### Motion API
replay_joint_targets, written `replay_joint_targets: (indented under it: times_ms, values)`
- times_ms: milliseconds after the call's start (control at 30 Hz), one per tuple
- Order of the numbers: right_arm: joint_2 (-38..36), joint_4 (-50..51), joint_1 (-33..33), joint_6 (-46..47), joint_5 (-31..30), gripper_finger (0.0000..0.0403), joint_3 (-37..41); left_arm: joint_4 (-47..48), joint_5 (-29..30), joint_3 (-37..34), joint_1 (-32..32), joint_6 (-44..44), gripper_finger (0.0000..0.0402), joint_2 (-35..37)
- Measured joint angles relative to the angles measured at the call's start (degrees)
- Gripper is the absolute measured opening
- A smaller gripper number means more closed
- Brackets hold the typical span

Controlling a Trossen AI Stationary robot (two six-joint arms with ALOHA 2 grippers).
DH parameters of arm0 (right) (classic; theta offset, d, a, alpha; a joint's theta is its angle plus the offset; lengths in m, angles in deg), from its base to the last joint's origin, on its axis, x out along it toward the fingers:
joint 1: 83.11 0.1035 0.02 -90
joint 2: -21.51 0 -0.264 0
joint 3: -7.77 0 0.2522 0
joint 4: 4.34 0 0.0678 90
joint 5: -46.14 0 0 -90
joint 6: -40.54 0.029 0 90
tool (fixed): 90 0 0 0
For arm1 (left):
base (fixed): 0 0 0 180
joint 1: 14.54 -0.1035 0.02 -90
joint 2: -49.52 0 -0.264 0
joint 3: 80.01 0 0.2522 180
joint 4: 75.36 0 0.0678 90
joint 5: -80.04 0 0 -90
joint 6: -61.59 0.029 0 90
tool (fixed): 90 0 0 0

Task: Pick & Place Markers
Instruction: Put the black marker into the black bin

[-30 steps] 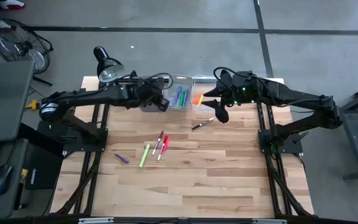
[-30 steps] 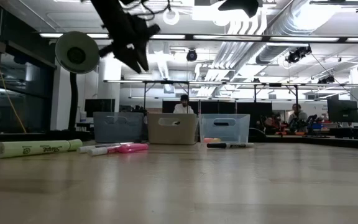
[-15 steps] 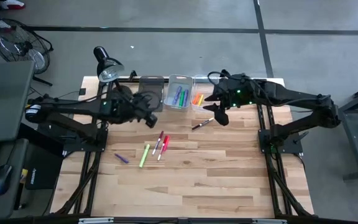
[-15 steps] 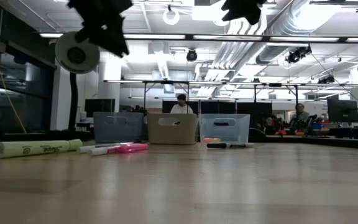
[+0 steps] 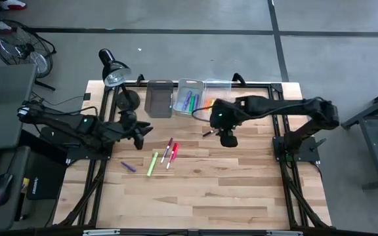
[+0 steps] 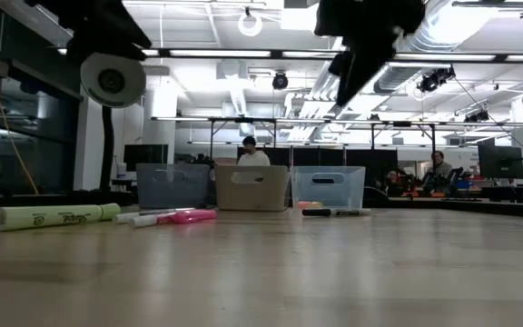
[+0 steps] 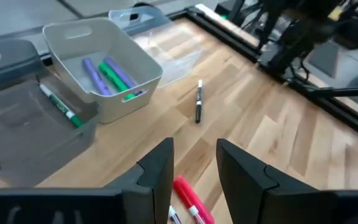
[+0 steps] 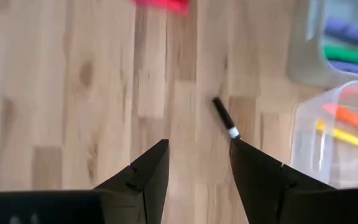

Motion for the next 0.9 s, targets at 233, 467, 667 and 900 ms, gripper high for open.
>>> replay_joint_targets:
  times_ms: [233,467,667,900]
  values:
    - [7.5,-0.5,0.2,-12.6,-3.1,0.0157,0.0,-1.1,3.4,-3.3,5.7,1.3,0.012,5.4]
    - [15.2,-1.1,-0.7,-17.8,-3.1,0.0158,0.0,-2.5,6.1,-5.6,10.3,0.8,0.012,8.1]
    - [19.4,-4.3,-1.1,-20.3,-5.3,0.0159,0.0,-3.3,6.4,-6.0,11.4,1.0,0.012,8.0]
    - [22.3,-6.1,-2.6,-21.8,-8.4,0.0158,0.0,-3.1,6.5,-6.0,11.3,1.0,0.012,8.0]
